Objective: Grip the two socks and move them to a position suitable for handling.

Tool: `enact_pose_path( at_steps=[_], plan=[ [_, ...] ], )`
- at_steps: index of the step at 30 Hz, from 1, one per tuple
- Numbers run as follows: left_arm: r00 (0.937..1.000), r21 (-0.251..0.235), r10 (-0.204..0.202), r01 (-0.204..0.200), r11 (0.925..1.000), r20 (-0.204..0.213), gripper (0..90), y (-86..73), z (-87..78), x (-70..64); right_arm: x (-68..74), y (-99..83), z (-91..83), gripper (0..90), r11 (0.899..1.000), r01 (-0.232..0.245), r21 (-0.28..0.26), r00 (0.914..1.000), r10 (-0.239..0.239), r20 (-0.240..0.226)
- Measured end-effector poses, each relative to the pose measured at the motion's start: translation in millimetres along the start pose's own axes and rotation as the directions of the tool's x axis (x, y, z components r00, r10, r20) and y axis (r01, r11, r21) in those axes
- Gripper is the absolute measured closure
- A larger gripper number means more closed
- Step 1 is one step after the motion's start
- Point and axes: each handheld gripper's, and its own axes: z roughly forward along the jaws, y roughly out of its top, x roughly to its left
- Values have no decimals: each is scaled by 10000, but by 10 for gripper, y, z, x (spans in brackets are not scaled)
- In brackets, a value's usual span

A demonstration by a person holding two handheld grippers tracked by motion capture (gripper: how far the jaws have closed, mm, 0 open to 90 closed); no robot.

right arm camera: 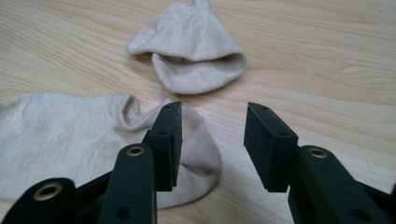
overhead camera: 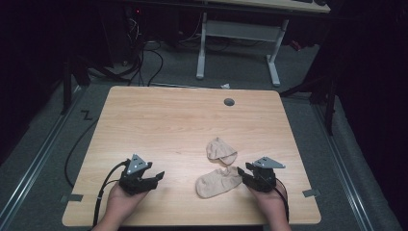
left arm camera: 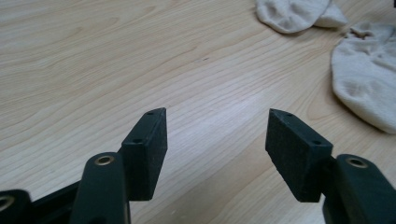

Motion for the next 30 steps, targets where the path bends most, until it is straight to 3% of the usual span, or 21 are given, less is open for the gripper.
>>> enact_pose_path(
  at_steps=[2,4,8,10,12,15,17,18,19,20,21,22,23,25,28,30],
  plan=[
    [10000,-8,8,-8,10000,92,447,5,3,-24,-3,-7,4,589,10000,-9,40,10000,9,-46],
    [9985,0,-20,20,10000,549,486,28,48,-145,0,-11,29,614,9998,32,189,9999,-29,-122],
    [9950,146,-67,53,9999,998,574,66,143,-315,-8,-13,76,635,9995,-20,323,9997,29,-255],
    [9912,170,204,-229,9996,1309,723,110,182,-431,-12,-23,95,639,9991,-83,406,9993,98,-356],
    [9886,232,451,-489,9985,1435,794,168,267,-583,-4,-26,112,640,9988,28,496,9994,-10,-359],
    [9833,350,582,-651,9973,1724,820,225,410,-791,-11,-37,138,640,9986,-130,509,9987,155,-491],
    [9762,457,923,-1031,9936,1964,822,239,524,-968,7,-47,165,643,9981,-47,621,9985,81,-550],
    [9762,457,923,-1031,9936,1964,829,239,524,-968,7,-47,165,643,9981,-47,621,9985,81,-550],
    [9710,708,1187,-1359,9882,2076,834,234,625,-1074,31,-40,174,672,9973,208,711,9989,-178,-424],
    [9710,708,1187,-1359,9882,2076,841,234,625,-1074,31,-40,174,672,9973,208,711,9989,-178,-424],
    [9696,1058,1452,-1683,9800,1969,847,214,724,-1148,32,-29,180,738,9969,289,734,9990,-264,-351],
    [9696,1058,1452,-1683,9800,1969,857,214,724,-1148,32,-29,180,738,9969,289,734,9990,-264,-351],
    [9705,1396,1596,-1859,9726,1807,863,177,787,-1150,40,-27,189,836,9955,310,896,9992,-285,-293],
    [9715,1365,1716,-1946,9713,1638,871,170,769,-1099,56,-31,174,877,9951,421,894,9988,-399,-268],
    [9741,1432,1719,-1929,9707,1467,873,161,739,-1022,112,-58,157,881,9929,700,963,9969,-660,-437],
    [9788,1440,1579,-1763,9738,1307,873,111,665,-882,181,-80,142,881,9917,821,992,9953,-764,-601]
  ],
)
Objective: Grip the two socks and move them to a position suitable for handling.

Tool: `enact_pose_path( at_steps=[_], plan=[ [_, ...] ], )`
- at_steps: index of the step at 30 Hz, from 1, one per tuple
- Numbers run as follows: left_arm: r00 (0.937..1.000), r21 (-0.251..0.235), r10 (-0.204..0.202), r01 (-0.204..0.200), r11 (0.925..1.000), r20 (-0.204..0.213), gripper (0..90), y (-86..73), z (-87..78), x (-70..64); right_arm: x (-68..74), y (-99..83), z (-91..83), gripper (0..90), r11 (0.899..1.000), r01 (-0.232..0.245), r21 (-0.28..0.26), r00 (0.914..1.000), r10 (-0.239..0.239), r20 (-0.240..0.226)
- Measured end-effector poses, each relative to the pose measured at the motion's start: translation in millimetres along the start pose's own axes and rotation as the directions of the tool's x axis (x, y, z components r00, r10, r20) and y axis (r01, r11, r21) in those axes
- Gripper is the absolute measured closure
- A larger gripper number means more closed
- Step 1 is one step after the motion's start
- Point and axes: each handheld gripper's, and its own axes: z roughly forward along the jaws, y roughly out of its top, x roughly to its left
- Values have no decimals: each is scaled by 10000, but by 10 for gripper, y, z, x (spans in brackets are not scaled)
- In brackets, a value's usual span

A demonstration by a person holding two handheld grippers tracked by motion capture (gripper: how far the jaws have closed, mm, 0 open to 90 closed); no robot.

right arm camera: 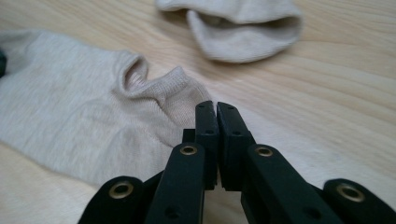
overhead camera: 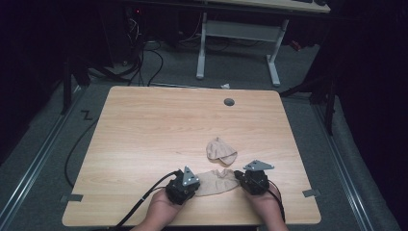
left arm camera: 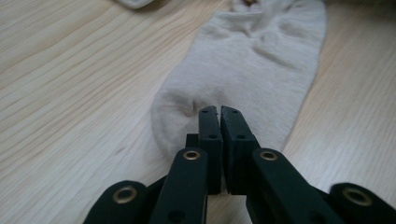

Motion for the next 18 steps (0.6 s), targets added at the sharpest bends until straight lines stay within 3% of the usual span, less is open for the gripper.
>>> enact_pose_path(
  at_steps=[5,14,18],
  plan=[
    [9983,-215,-534,539,9983,212,874,-96,-64,179,165,-8,-8,881,9993,357,75,9993,-356,-116],
    [9997,305,-222,224,9993,-67,874,-166,-205,287,373,-5,18,880,9974,717,0,9960,-716,-535],
    [9998,442,-73,81,9990,-169,873,-226,-279,326,513,17,45,878,9942,1075,-8,9907,-1072,-836]
  ],
)
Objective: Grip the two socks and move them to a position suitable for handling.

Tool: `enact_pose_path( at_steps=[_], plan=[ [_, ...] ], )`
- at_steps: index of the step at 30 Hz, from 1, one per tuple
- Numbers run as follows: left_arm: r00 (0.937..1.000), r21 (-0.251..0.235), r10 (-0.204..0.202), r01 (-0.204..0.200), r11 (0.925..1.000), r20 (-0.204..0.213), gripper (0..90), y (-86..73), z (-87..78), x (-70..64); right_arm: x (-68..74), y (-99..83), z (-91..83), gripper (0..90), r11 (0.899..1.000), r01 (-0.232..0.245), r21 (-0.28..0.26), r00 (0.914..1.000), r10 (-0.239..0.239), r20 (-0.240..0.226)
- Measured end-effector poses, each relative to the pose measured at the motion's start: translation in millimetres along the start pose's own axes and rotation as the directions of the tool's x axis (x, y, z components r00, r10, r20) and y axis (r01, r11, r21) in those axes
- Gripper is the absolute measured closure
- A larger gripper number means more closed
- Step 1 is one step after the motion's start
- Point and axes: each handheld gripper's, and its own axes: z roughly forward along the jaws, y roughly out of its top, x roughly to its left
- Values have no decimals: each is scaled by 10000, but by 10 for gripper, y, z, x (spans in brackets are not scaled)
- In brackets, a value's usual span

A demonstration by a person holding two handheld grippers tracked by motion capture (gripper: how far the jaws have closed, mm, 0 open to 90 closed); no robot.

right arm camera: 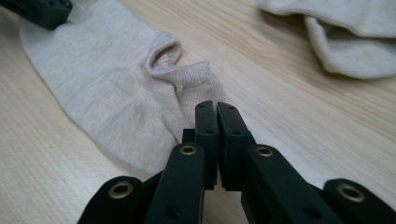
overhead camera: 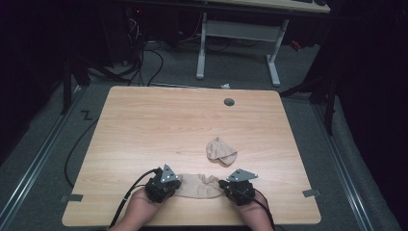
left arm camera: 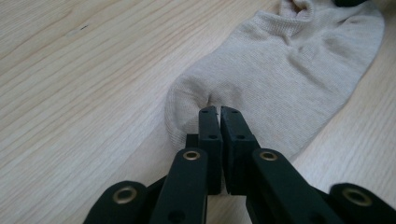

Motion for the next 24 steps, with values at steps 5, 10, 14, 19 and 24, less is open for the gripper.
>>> enact_pose_path(
  at_steps=[5,10,14,19,24],
  plan=[
    [9991,-57,-384,385,9992,163,872,-94,-79,78,55,34,44,857,9999,155,-45,9995,-156,-285],
    [9998,86,-192,192,9998,68,863,-121,-122,59,88,63,68,836,9993,374,-11,9984,-375,-430],
    [9995,99,-314,313,9995,92,836,-141,-146,76,111,89,86,802,9984,558,-7,9974,-558,-465],
    [9995,-879,-296,303,9957,99,711,-103,-308,149,104,136,-40,728,9951,520,-837,9984,-538,-199],
    [9988,-1296,-238,180,9914,-438,595,-121,-416,288,73,182,-86,681,9941,419,-1003,9988,-393,279]
  ],
)
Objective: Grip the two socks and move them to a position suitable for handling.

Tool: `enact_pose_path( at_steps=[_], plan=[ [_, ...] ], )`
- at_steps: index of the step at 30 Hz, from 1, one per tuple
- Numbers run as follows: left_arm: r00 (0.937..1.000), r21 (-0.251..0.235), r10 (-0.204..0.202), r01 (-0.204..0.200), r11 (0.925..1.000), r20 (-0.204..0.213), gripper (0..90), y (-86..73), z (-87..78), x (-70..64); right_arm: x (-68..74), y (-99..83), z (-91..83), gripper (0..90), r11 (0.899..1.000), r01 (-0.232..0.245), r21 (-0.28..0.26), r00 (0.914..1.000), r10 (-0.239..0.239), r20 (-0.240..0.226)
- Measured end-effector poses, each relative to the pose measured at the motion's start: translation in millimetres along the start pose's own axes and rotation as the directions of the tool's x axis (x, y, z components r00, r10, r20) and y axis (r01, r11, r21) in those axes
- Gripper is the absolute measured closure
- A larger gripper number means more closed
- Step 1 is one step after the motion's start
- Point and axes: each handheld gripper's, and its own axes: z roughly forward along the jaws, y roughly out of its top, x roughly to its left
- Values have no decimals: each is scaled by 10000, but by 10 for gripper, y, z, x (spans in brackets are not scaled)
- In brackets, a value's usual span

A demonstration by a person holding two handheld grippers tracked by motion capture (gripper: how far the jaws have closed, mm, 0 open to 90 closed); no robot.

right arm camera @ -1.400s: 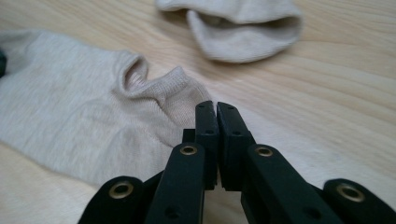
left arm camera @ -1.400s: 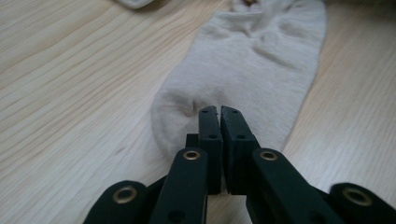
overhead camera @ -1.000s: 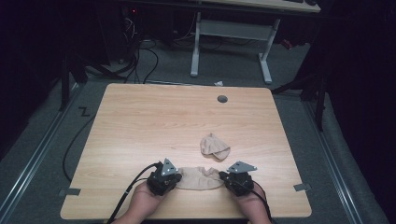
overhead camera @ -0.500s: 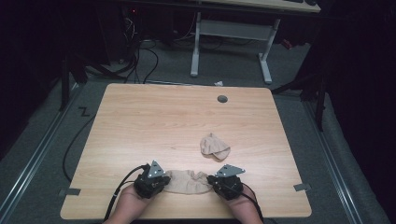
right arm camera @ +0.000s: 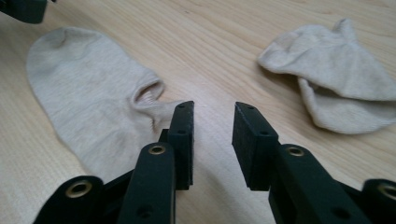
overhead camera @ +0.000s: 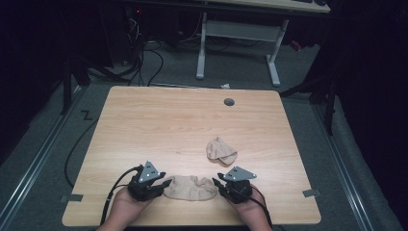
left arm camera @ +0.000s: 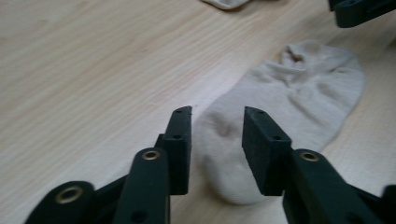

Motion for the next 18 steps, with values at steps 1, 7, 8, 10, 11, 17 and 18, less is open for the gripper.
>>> enact_pose_path(
  at_steps=[1,7,8,10,11,17,18],
  plan=[
    [10000,-72,-72,72,9999,-66,579,-6,-8,37,-5,8,1,667,10000,16,1,10000,-16,43],
    [9952,-525,-919,902,9945,-321,487,-1,-47,259,-33,90,56,612,9997,-20,259,9996,13,272],
    [9946,-556,-999,983,9936,-281,479,0,-46,279,-31,109,68,610,9996,0,269,9994,-9,350],
    [9946,-515,-1012,999,9937,-220,453,1,-27,294,-40,143,99,598,9999,-34,149,9994,29,354],
    [9955,-438,-913,902,9950,-250,440,-2,-16,290,-45,156,113,591,9998,-108,172,9994,102,343],
    [9966,-151,-768,764,9970,-314,408,-55,18,276,-94,261,143,563,9988,-465,136,9982,459,395],
    [9966,-151,-768,764,9970,-314,406,-55,18,276,-96,282,144,562,9993,-354,119,9985,349,412]
  ],
)
